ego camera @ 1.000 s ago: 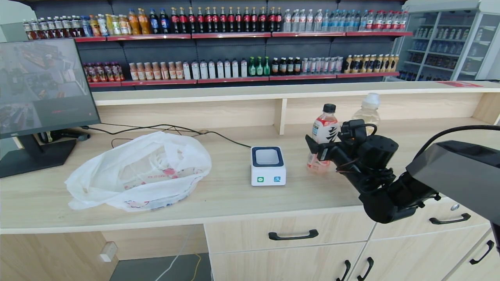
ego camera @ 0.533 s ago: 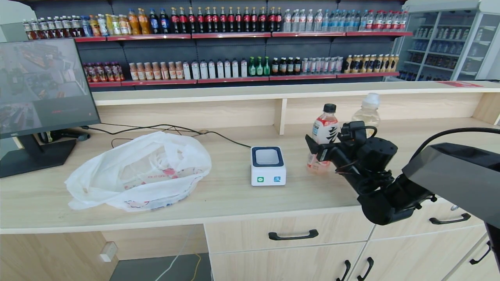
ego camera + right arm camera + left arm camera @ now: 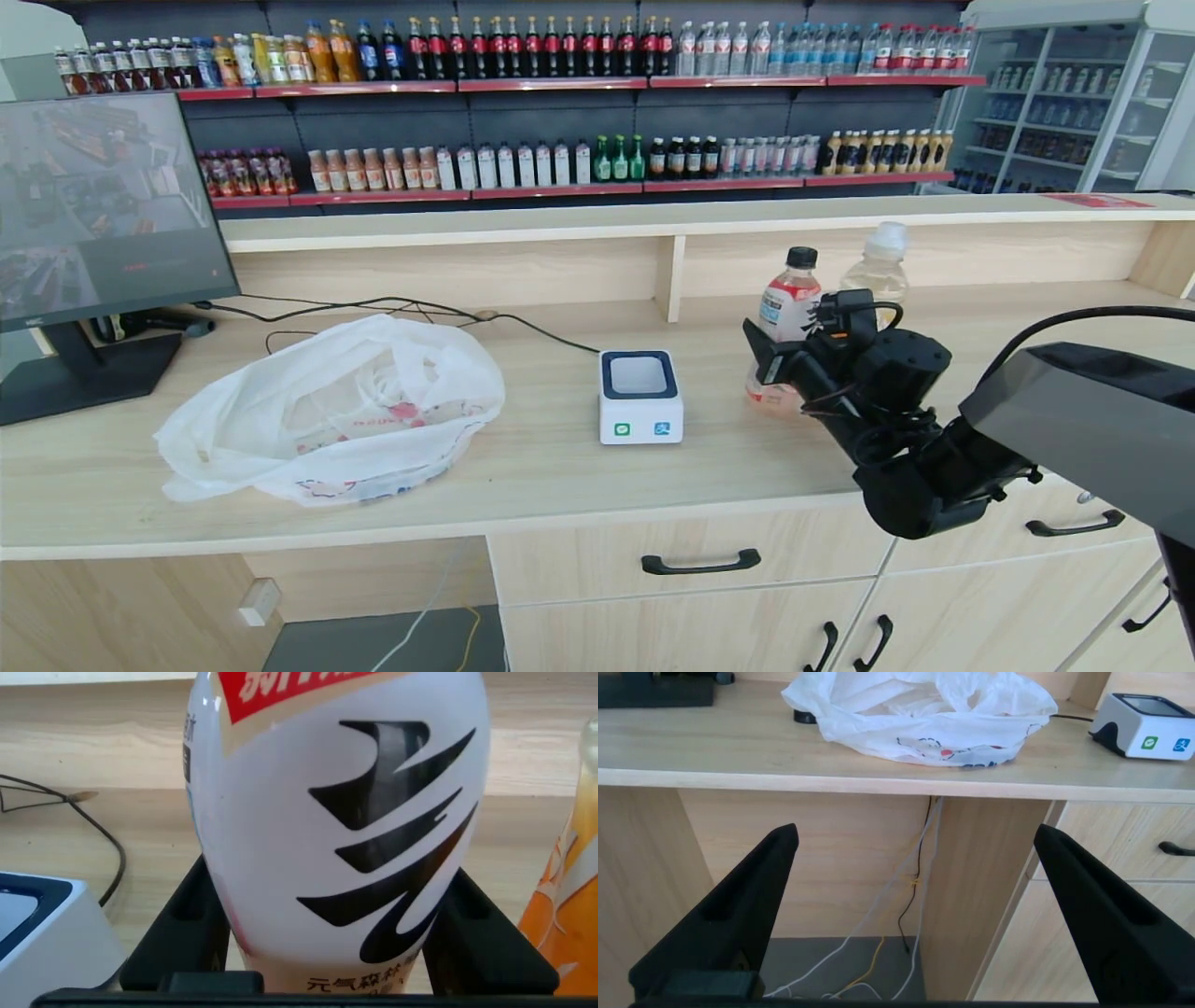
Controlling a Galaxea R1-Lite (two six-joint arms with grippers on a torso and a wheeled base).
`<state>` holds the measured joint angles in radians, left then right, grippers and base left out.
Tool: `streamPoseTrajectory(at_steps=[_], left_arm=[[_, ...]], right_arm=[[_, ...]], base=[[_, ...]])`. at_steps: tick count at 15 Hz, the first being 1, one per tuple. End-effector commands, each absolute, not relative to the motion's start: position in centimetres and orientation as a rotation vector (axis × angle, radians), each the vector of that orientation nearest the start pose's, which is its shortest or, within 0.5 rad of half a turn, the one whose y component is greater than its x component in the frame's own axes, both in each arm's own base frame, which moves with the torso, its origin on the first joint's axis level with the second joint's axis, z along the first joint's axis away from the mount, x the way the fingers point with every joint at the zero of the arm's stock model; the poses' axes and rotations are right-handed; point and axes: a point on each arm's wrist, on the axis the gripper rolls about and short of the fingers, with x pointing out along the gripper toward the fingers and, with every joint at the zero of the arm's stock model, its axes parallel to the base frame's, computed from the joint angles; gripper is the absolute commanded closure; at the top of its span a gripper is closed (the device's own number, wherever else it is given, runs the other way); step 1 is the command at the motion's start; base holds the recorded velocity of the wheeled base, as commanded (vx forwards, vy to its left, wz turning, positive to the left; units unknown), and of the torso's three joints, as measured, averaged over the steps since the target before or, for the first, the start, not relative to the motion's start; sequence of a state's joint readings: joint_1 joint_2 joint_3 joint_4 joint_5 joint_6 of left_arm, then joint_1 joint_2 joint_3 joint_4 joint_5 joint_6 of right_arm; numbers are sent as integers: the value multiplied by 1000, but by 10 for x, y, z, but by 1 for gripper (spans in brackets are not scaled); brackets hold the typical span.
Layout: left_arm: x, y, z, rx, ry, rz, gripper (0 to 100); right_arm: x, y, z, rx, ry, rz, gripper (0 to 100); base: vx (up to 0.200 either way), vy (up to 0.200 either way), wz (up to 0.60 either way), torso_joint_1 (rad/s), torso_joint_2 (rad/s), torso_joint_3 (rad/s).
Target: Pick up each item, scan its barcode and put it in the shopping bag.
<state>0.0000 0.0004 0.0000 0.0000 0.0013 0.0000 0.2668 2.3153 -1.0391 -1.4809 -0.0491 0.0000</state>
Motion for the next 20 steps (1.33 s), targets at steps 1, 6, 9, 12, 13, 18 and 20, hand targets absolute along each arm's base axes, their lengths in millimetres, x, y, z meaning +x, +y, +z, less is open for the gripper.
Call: streamPoseTrajectory(at_steps=[1,6,9,12,13,18,20], left_arm=[[-23,0,75,0,0,2,0],[-23,0,75,0,0,2,0],[-23,0,75,0,0,2,0],[-23,0,75,0,0,2,0],[-23,0,75,0,0,2,0],[-23,0,75,0,0,2,0],[-23,0,75,0,0,2,0]], right_arm=[[410,112,100,34,-214,222,100],[400,124,119,46,-254,252,100],[386,132,139,56,-287,280,100],[368,127,153,62,-297,285,100],[353,123,160,84,-308,293,100],[286,118,165,132,-252,354,100],[255,117,166,129,-223,395,100]], base=[[0,0,0,0,0,0],[0,0,0,0,0,0],[0,0,0,0,0,0],[0,0,0,0,0,0],[0,0,0,0,0,0],[0,0,0,0,0,0],[0,0,0,0,0,0]])
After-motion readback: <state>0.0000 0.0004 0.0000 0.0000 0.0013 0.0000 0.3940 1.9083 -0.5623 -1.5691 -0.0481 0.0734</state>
